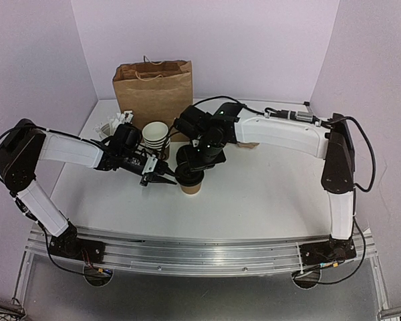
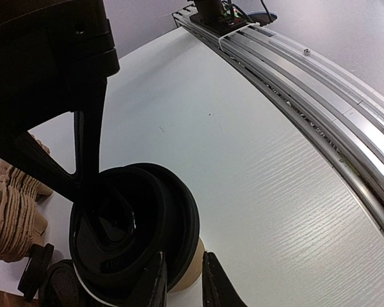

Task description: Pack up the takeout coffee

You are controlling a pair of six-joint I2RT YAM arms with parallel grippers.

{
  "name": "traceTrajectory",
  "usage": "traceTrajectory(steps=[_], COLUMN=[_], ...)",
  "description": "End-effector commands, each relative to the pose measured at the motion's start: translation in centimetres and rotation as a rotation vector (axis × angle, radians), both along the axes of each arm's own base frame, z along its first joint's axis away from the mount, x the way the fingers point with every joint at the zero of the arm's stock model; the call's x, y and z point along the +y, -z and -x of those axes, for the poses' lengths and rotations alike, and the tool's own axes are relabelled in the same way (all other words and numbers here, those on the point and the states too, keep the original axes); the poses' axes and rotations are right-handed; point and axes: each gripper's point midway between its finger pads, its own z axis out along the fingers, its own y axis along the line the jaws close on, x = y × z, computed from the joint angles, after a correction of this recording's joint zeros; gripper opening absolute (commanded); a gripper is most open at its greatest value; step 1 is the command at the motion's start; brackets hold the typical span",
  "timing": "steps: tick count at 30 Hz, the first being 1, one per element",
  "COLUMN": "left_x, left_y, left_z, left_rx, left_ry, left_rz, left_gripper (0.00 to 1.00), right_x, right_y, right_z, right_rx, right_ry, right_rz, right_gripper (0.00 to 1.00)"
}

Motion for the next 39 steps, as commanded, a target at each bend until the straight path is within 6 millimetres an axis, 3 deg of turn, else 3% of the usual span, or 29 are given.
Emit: traceTrajectory(steps=[1,10,18,21,32,39], left_x=[2.0,2.4,0.3,0.3,0.0,-0.1], left_y=[6.0,6.7,0.8,0.1,-1.8,-2.3], left_z=[0.3,0.4,-1.9,-1.5,-1.7,-1.8], left_rx=[0.143,0.185,0.150,0.138,0.115,0.106], left_ry=[-0.104,-0.109,-0.166,-0.148,-0.127,-0.131], left_rz=[-0.204,-0.223,-0.073,-0.061,-0.030,-0.018], left_gripper=[0.19,0.19,0.29,0.31,0.37,0.40], right_x=[-3.1,-2.9,-1.4,-1.0,-0.5,-1.1], right_y=[7.1,7.1,2.1,1.0,-0.4,-1.3], right_z=[3.7,3.7,0.7,0.3,-0.6,-1.2], right_rx=[0.202,0.204,0.040,0.016,0.012,0.012], right_ry=[0.020,0.022,0.010,-0.005,-0.003,0.028], right_rz=[0.154,0.130,0.071,0.059,0.026,0.007], right_gripper=[0.00,0.00,0.00,0.00,0.00,0.00])
